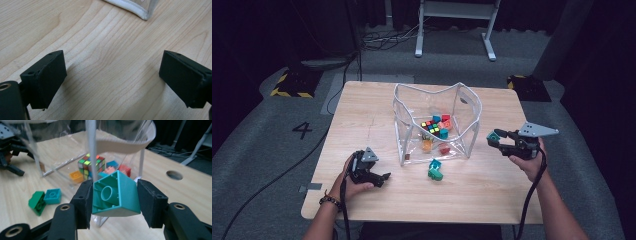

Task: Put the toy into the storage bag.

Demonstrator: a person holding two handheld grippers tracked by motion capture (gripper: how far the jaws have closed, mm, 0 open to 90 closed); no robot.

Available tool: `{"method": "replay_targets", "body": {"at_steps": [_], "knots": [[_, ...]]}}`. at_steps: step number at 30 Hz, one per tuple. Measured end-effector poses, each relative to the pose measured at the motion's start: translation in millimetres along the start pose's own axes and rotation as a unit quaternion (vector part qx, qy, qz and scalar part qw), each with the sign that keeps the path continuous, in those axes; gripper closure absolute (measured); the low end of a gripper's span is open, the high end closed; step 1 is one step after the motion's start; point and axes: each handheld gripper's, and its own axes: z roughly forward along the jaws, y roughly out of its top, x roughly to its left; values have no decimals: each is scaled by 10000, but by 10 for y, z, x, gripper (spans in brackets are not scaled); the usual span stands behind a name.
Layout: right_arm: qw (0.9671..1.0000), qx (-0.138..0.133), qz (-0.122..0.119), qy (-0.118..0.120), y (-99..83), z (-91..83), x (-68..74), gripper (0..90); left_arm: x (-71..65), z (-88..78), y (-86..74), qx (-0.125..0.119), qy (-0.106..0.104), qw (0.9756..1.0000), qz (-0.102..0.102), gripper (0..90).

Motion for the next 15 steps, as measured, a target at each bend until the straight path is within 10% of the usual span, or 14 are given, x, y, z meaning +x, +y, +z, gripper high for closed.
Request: {"method": "replay_targets", "body": {"at_steps": [15], "knots": [[9993, -158, -330, -104, 853, 75, -220, 492, -2, -2, 0, 11, -4, 10000, -12, 76]]}}
